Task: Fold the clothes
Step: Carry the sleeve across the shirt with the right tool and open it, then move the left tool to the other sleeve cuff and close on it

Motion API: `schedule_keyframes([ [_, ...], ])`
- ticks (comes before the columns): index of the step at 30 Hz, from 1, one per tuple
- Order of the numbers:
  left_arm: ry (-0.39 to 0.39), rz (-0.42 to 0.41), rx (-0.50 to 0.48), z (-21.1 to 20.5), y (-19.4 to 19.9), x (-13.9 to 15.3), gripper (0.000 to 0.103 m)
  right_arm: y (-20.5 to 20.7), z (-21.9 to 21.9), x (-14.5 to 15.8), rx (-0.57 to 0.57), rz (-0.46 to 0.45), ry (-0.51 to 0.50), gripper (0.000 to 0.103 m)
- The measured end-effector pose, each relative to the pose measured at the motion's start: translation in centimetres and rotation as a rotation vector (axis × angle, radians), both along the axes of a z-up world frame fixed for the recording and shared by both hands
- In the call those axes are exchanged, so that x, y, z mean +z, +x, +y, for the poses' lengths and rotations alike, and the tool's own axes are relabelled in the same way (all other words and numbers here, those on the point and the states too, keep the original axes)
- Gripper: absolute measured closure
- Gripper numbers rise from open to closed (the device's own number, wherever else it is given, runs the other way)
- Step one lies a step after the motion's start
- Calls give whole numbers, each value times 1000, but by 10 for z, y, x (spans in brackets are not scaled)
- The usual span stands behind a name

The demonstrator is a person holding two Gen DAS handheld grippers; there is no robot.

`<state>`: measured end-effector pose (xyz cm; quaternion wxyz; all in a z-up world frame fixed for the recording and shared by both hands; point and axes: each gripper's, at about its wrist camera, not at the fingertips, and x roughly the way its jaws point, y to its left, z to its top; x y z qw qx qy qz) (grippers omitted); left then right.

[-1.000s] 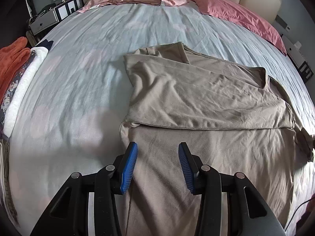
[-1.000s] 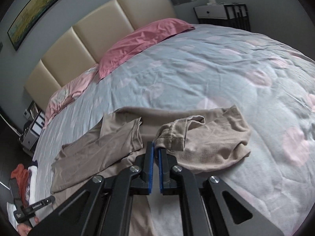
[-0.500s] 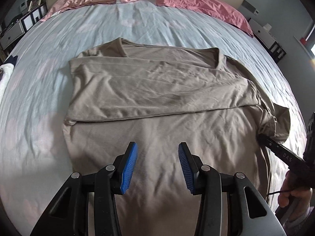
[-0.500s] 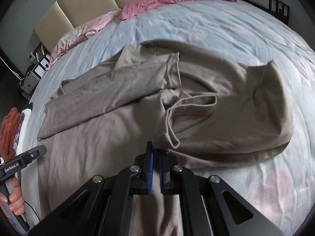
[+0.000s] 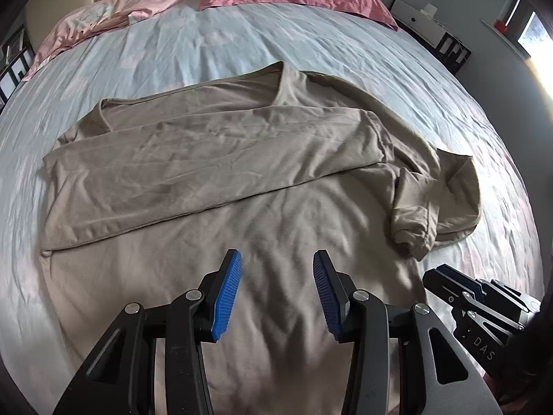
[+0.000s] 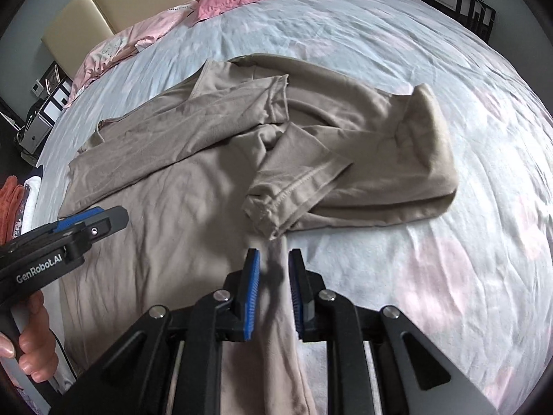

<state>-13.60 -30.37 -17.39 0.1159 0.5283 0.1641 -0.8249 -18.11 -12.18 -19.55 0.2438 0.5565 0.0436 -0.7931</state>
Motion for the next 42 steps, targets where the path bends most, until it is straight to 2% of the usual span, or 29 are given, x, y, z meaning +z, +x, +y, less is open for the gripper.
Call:
schedule_keyframes([
  [8, 17, 11, -31, 30, -30, 8, 58, -31, 54, -7, -195, -103, -89, 86],
  [21, 107, 4, -41, 36, -64, 10, 58, -45, 76, -8, -252, -127, -124, 86],
  [34, 117, -5, -28, 31, -70, 3, 58, -60, 87, -20, -301, -168, -118, 86],
  [42, 139, 0, -19, 26, -68, 4, 58, -62, 114, -16, -404, -160, -137, 88],
])
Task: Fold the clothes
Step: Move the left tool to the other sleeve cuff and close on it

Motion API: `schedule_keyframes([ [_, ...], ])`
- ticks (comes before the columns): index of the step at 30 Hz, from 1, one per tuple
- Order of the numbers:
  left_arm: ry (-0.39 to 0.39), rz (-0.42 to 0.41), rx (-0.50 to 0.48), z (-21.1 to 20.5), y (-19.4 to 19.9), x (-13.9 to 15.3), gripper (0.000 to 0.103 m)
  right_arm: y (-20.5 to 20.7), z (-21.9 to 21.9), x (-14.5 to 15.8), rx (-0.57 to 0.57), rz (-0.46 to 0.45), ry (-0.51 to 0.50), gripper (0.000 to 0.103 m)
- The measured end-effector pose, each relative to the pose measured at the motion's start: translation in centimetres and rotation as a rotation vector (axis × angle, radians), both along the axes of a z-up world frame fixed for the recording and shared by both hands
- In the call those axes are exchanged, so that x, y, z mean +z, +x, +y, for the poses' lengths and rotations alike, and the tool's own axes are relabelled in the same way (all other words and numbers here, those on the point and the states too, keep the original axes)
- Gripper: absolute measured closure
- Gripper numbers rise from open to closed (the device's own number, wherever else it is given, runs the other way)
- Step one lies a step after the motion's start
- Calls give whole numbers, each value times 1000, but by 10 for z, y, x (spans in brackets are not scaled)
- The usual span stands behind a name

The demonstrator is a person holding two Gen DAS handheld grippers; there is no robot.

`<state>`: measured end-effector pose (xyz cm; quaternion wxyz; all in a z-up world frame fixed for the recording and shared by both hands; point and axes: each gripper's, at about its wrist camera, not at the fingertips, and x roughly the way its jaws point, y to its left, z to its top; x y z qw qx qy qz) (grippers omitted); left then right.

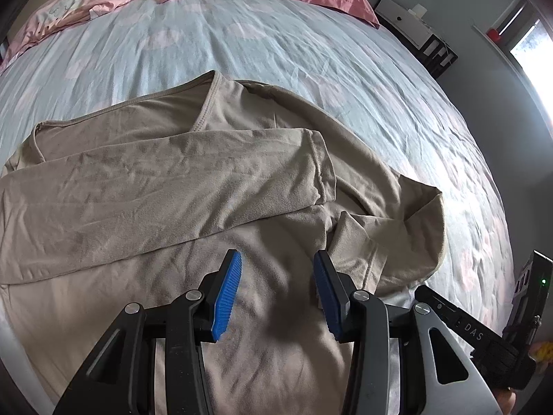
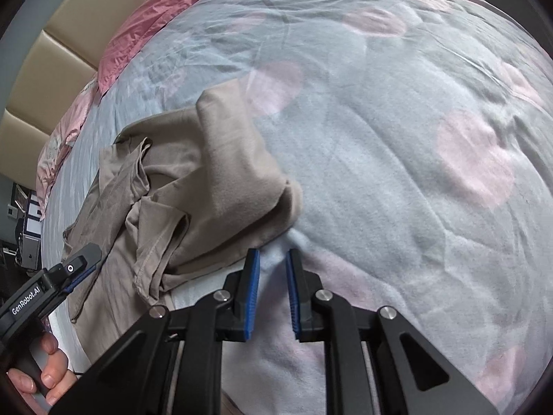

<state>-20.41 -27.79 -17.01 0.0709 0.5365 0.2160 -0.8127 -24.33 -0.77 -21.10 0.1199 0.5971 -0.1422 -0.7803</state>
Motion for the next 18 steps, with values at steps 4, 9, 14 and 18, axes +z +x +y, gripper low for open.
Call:
schedule_keyframes([
  [4, 38, -4, 6, -3, -1, -2, 57, -5, 7, 0, -23, -5, -26, 87],
  [9, 85, -5, 1, -2, -3, -6, 57, -9, 11, -3, -39, -28, -57, 87],
  [14, 161, -5, 4, 5, -8, -12, 57, -7, 10, -3, -37, -25, -50, 86],
  [18, 162, 34, -57, 26, -14, -3, 57, -9, 10, -5, -44, -35, -65, 86],
])
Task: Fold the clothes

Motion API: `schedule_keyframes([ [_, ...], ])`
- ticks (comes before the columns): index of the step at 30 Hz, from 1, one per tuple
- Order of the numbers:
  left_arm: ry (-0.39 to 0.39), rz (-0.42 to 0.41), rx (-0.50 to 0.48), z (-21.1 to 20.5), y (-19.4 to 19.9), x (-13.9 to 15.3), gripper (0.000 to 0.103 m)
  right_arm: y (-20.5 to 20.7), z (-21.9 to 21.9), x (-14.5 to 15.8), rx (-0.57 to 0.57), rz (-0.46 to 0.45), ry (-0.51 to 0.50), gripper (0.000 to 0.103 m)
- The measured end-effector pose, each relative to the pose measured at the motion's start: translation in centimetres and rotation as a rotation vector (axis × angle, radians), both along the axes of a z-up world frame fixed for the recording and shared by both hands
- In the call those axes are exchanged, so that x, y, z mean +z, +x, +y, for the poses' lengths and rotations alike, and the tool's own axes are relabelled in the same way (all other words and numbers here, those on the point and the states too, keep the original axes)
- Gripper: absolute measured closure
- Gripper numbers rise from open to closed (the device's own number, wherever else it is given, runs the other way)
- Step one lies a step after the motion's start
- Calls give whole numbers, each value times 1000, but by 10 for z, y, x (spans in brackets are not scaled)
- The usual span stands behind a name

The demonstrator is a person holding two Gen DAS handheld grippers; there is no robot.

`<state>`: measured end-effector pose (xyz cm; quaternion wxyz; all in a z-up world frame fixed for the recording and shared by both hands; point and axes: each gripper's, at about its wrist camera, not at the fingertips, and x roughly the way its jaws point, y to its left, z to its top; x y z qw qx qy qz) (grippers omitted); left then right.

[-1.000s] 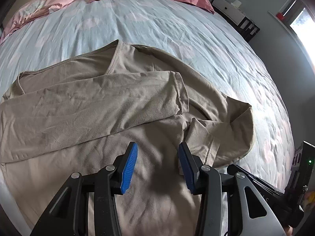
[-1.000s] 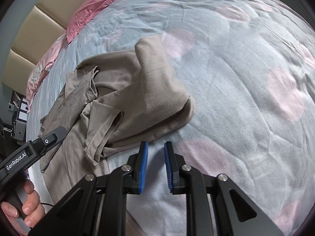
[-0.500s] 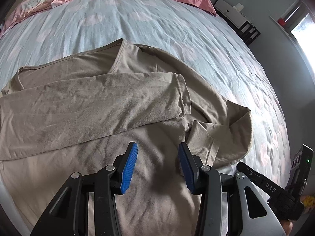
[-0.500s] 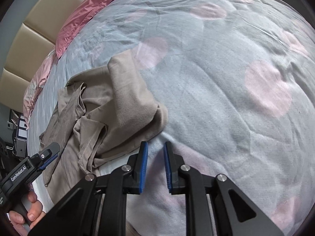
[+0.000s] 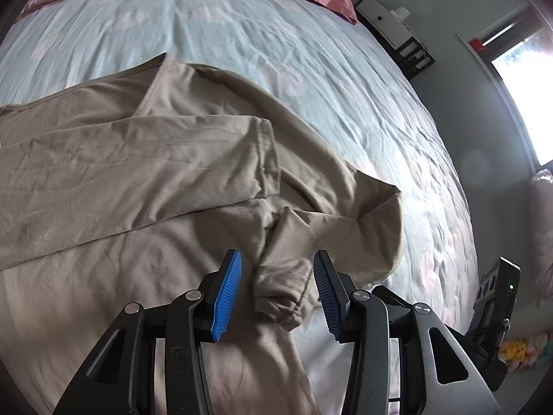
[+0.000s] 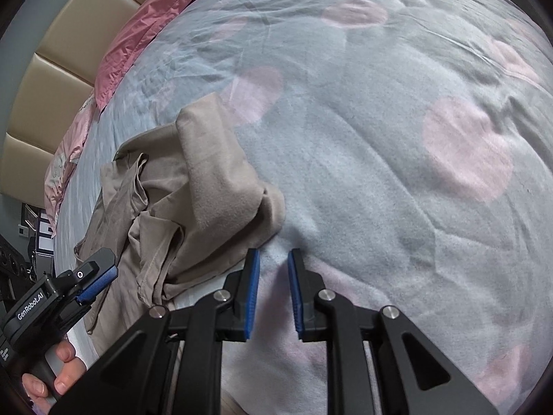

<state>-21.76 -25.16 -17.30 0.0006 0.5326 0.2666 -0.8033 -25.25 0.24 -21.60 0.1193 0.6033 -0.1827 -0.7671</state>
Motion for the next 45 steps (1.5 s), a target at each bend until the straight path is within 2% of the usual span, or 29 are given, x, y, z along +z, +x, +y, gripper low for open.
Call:
schedule_keyframes([
  [7, -39, -2, -120, 41, -12, -1, 57, -2, 2, -2, -4, -8, -16, 86],
  [11, -135, -45, -178, 59, -17, -11, 57, -3, 5, -3, -11, -19, -40, 86],
  [18, -330, -72, -270, 73, -13, -29, 57, -5, 6, -4, -15, -29, -58, 86],
  [25, -431, -52, -299, 76, -8, -35, 57, -7, 6, -5, -21, -36, -71, 86],
  [26, -434, -49, -296, 75, -7, -34, 59, -7, 6, -5, -21, -36, -72, 86],
  [29, -442, -38, -283, 71, -4, -34, 73, -7, 6, -5, -23, -36, -74, 86],
  [31, -401, -29, -257, 64, -3, -28, 90, -7, 6, -5, -26, -33, -73, 86],
  [37, -273, 63, -208, 51, -1, 17, 93, -7, 8, -1, -37, -15, -67, 86],
  [41, -288, 129, -179, 51, -11, 55, 94, -6, 16, 5, -68, 12, -60, 86],
  [45, -305, 195, -164, 53, -33, 91, 95, -4, 25, 20, -123, 95, -20, 86],
])
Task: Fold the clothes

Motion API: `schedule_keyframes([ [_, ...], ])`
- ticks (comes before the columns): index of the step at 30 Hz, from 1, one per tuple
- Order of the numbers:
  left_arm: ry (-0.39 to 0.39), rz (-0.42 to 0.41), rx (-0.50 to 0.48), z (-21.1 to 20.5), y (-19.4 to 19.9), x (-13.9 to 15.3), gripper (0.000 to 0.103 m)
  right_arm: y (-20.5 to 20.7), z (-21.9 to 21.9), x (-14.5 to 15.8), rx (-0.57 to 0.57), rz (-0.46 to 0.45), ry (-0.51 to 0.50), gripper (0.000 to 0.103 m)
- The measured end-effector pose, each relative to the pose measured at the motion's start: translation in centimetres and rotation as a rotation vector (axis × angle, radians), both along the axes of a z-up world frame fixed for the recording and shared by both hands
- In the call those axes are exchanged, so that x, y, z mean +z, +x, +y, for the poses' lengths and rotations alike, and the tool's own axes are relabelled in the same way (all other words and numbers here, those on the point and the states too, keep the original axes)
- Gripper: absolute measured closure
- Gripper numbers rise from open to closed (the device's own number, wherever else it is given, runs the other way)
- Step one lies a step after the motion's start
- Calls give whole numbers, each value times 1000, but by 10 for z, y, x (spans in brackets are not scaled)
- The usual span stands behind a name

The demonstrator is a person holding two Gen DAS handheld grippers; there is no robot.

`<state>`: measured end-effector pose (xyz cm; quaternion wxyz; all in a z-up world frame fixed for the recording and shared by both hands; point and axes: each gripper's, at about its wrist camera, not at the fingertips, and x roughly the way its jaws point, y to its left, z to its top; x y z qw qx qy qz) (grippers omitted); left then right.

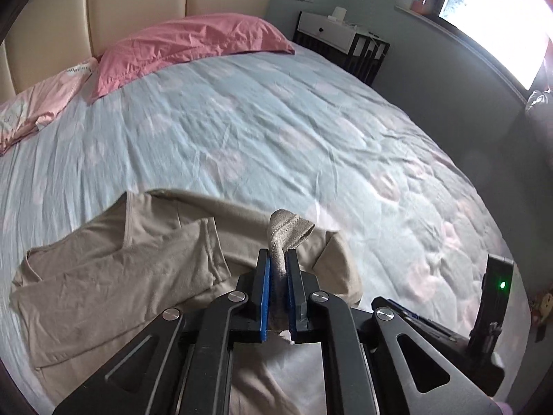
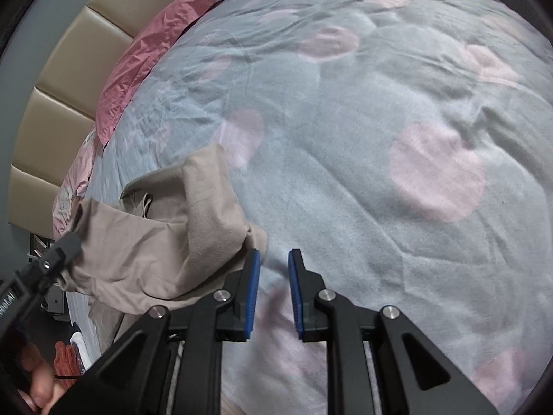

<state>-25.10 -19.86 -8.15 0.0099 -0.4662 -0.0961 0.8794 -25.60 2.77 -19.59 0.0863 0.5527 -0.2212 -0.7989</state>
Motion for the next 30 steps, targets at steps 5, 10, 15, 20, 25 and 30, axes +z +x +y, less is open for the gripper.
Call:
schedule_keyframes([
  [5, -39, 80, 6, 7, -23, 51, 95, -1, 7, 6, -44, 39, 35, 86],
  [10, -74, 168, 66, -3, -30, 106, 95, -5, 3, -2, -36, 13, 42, 86],
  [15, -150, 228, 137, -34, -25, 155, 95, -6, -3, -4, -20, 13, 43, 86],
  [20, -217, 240, 194, -65, -16, 185, 95, -5, -13, -5, 7, 9, 40, 86],
  [25, -249, 221, 259, -98, 6, 187, 95, -4, -16, -5, 16, 7, 48, 86],
  [30, -261, 177, 360, -144, 36, 172, 95, -3, -21, -6, 33, 9, 55, 86],
])
